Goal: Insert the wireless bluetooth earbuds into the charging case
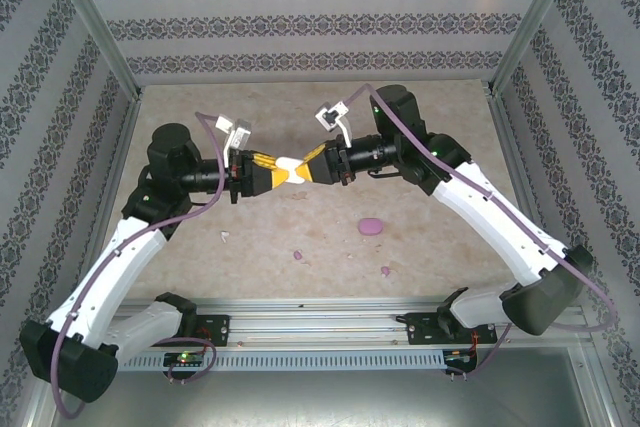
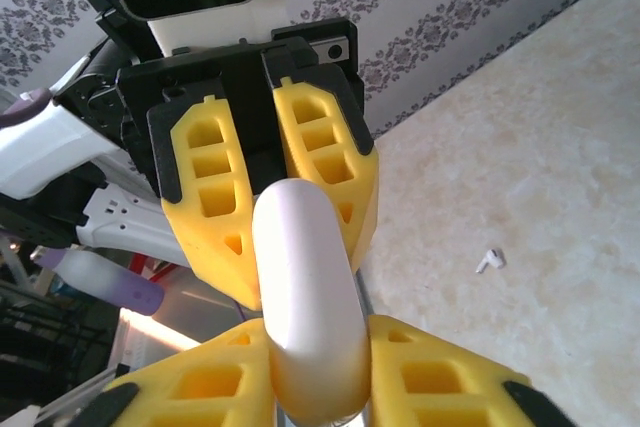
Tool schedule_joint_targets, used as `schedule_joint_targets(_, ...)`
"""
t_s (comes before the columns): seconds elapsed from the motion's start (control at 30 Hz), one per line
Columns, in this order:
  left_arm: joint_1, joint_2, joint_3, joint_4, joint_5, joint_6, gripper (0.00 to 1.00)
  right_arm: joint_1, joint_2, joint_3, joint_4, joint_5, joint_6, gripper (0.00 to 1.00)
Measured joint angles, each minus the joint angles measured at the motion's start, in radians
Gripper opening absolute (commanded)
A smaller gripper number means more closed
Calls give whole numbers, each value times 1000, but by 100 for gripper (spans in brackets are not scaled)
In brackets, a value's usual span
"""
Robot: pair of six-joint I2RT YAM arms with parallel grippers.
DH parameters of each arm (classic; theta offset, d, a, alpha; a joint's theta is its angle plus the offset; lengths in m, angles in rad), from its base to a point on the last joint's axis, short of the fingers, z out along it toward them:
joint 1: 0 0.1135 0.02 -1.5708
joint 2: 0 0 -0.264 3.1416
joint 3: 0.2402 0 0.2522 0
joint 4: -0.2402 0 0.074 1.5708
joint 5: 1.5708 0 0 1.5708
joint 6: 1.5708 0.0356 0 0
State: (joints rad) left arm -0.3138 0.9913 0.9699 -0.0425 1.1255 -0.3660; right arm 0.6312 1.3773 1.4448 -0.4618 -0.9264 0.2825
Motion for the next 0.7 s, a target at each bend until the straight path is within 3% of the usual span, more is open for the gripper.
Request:
schedule_joint_targets(0.13, 2, -40, -64, 7, -39, 60, 0, 0, 37, 3, 4, 0, 40, 42)
schedule_joint_targets(0.4, 1, -84, -237, 75, -91, 135, 0, -32, 167, 58, -23, 92, 98, 57)
schedule_joint_targets(0.6, 2, -150, -296, 74, -206, 200, 0, -31, 169, 63, -34, 128, 162, 63)
schedule_joint_targets(0.7, 2, -208, -343, 45, -305, 229, 0, -31, 157, 63, -64, 207, 193, 62)
